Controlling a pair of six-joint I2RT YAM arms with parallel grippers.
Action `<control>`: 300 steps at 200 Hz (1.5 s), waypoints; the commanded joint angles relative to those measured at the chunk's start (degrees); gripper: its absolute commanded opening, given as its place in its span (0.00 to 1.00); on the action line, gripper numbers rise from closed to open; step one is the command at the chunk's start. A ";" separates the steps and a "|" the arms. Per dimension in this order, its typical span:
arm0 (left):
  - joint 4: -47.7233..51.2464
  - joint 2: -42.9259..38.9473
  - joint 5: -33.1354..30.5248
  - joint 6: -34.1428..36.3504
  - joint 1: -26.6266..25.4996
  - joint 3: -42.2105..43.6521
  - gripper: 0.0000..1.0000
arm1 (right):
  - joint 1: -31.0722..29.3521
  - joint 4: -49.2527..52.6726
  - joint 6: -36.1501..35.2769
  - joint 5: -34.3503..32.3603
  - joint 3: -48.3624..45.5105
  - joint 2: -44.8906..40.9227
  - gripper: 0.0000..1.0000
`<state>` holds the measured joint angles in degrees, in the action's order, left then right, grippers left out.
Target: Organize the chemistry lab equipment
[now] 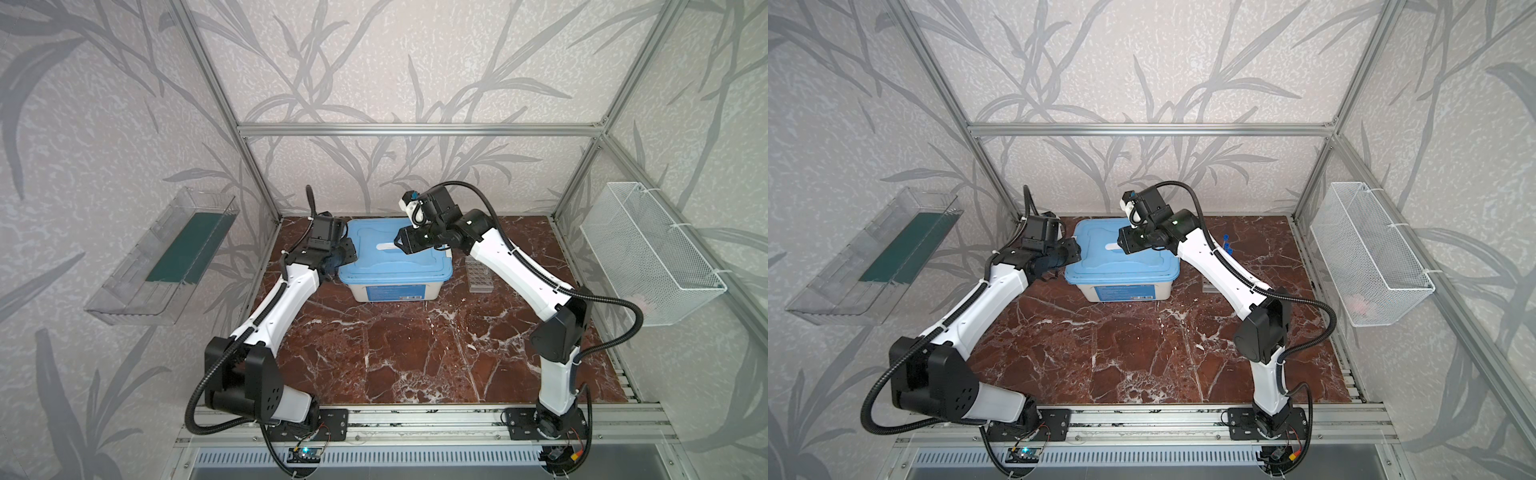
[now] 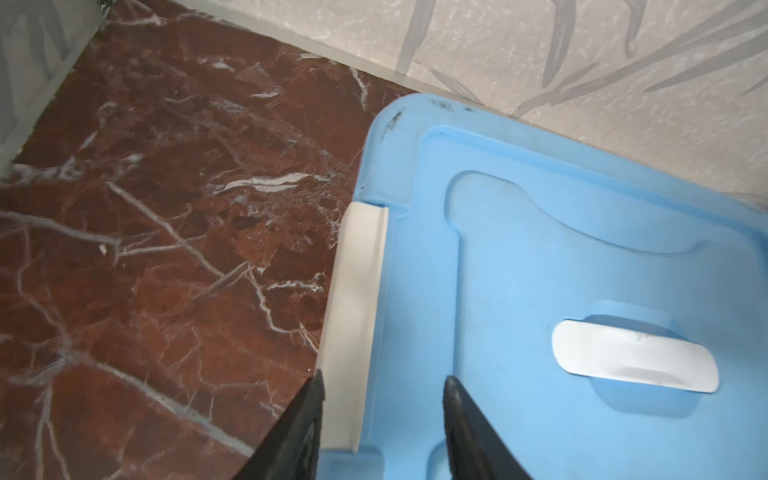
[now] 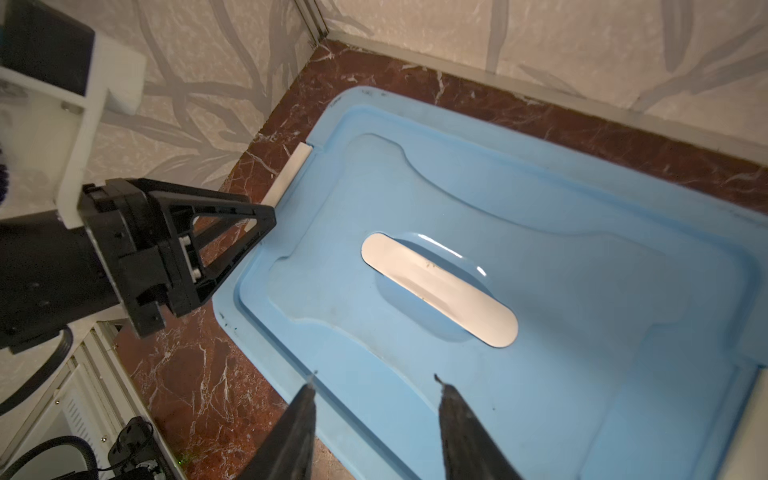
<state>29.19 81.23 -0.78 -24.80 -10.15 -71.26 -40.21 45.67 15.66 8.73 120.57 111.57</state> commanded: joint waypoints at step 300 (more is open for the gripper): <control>-54.85 -16.10 -17.14 19.88 7.30 46.67 0.99 | 39.67 -78.80 -13.27 -15.65 -100.50 -44.18 1.00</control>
<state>-6.48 63.22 -21.65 -8.56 -3.25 -29.52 -0.73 -17.10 4.82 -9.78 21.87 63.88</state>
